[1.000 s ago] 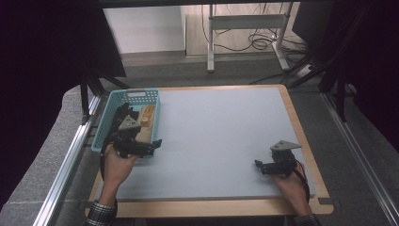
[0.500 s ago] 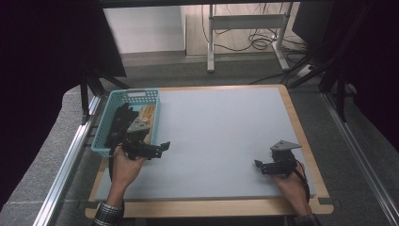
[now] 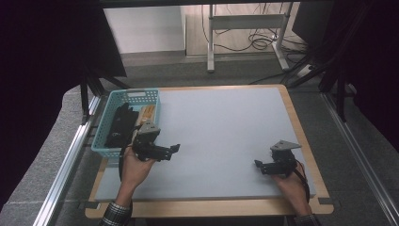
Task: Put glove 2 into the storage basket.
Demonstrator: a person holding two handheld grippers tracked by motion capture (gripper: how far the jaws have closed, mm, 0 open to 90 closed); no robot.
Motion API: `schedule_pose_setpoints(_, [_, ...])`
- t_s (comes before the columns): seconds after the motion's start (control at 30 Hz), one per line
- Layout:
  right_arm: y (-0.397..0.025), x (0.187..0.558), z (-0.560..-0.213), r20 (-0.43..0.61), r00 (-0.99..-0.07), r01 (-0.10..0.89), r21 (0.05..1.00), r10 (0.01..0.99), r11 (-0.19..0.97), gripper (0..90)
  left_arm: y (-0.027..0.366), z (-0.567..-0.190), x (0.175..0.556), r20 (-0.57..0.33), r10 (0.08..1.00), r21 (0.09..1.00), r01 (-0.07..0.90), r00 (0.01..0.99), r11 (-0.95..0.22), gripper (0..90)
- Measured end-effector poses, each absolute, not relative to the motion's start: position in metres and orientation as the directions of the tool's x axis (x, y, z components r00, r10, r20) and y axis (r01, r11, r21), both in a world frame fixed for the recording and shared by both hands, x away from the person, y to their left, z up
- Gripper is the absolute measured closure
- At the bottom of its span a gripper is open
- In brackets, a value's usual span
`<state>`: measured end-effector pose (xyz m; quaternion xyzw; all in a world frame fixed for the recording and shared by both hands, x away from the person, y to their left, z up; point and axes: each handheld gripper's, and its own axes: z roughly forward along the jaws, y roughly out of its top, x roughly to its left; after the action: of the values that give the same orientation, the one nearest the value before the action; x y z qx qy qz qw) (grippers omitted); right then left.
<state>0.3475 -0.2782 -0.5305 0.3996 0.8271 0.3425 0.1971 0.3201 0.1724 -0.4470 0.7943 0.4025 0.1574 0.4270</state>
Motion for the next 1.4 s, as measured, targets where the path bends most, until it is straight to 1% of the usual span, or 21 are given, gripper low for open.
schedule_pose_setpoints(0.8, [-0.278, 0.347, -0.53, -0.052, -0.603, 0.527, 0.724, 0.796, 0.446, 11.4, 0.142, -0.457, 0.321, -0.12, 0.72, 0.814, 0.483, 0.683, -0.323, 2.7])
schedule_pose_setpoints(1.4, [-0.278, 0.348, -0.531, -0.052, -0.603, 0.526, 0.724, 0.796, 0.446, 11.4, 0.124, -0.479, 0.32, -0.127, 0.684, 0.804, 0.478, 0.718, -0.353, 0.5])
